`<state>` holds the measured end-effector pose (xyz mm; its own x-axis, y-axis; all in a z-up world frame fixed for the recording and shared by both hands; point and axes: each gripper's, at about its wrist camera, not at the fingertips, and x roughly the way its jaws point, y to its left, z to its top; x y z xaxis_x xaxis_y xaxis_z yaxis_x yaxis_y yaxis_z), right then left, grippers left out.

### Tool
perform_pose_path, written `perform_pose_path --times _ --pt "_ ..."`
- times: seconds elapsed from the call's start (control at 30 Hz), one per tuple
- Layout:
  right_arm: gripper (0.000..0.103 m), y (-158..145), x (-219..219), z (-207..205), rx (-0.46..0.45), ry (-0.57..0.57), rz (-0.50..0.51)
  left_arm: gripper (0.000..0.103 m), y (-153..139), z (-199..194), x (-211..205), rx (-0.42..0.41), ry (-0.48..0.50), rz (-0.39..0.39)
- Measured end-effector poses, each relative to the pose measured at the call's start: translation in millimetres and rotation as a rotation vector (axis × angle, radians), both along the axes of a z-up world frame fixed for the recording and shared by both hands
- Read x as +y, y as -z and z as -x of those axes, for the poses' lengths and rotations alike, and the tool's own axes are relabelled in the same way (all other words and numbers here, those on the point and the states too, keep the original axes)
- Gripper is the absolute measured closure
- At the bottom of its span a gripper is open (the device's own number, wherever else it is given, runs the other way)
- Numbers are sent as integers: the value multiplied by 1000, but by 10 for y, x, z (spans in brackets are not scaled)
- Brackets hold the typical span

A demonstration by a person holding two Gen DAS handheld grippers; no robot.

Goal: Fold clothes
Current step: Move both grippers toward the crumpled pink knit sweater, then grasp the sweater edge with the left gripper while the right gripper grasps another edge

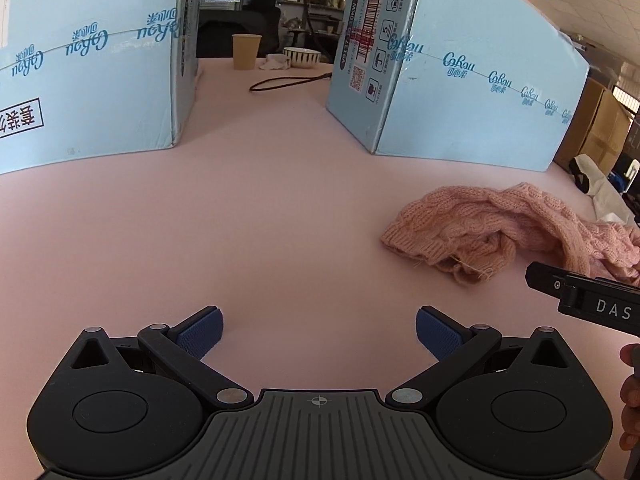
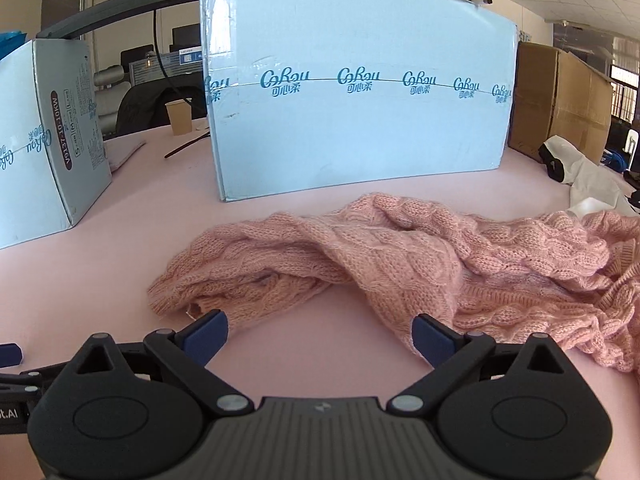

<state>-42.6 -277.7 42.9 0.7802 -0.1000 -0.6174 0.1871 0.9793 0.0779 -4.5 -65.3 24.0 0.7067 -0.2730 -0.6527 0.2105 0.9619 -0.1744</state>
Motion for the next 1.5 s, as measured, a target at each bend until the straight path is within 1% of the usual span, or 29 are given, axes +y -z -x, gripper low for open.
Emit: perform_pose_path --times 0.1,0.23,0.4,0.47,0.57,0.63,0.73,0.83,0.93,1.1,1.23,1.4,1.5 --pt "3 -30 -261 39 -5 50 -45 0 -61 -35 -180 -34 22 -41" --pt "3 -88 -582 26 -18 107 -73 0 -143 -102 -458 -90 81 -97" --pt "3 -174 -930 206 -46 181 -74 0 -206 -229 -720 -75 134 -94" --pt "2 -184 -1076 252 -53 213 -70 0 -197 -271 -837 -75 159 -117" --pt "2 -192 -1297 374 -56 255 -68 0 -182 -278 -1015 -105 201 -168" --pt "1 -192 -1451 463 -60 282 -68 0 -182 -272 -1120 -120 239 -187" --pt "1 -201 -1620 603 -67 324 -55 0 -191 -268 -1257 -116 286 -181" --pt "1 -218 -1782 733 -78 360 -43 0 -191 -271 -1386 -95 321 -161" --pt "1 -246 -1926 874 -87 385 -42 0 -175 -267 -1524 -78 358 -158" --pt "1 -222 -2080 1012 -74 383 -19 0 -128 -246 -1730 -50 411 -140" --pt "1 -161 -2103 1040 -53 369 6 0 -78 -280 -1876 -14 420 -136" --pt "1 -47 -2189 1091 -27 373 -70 0 -52 -307 -2037 -3 440 -135" --pt "1 30 -2258 1124 -21 377 -106 0 -25 -361 -2103 13 421 -122"
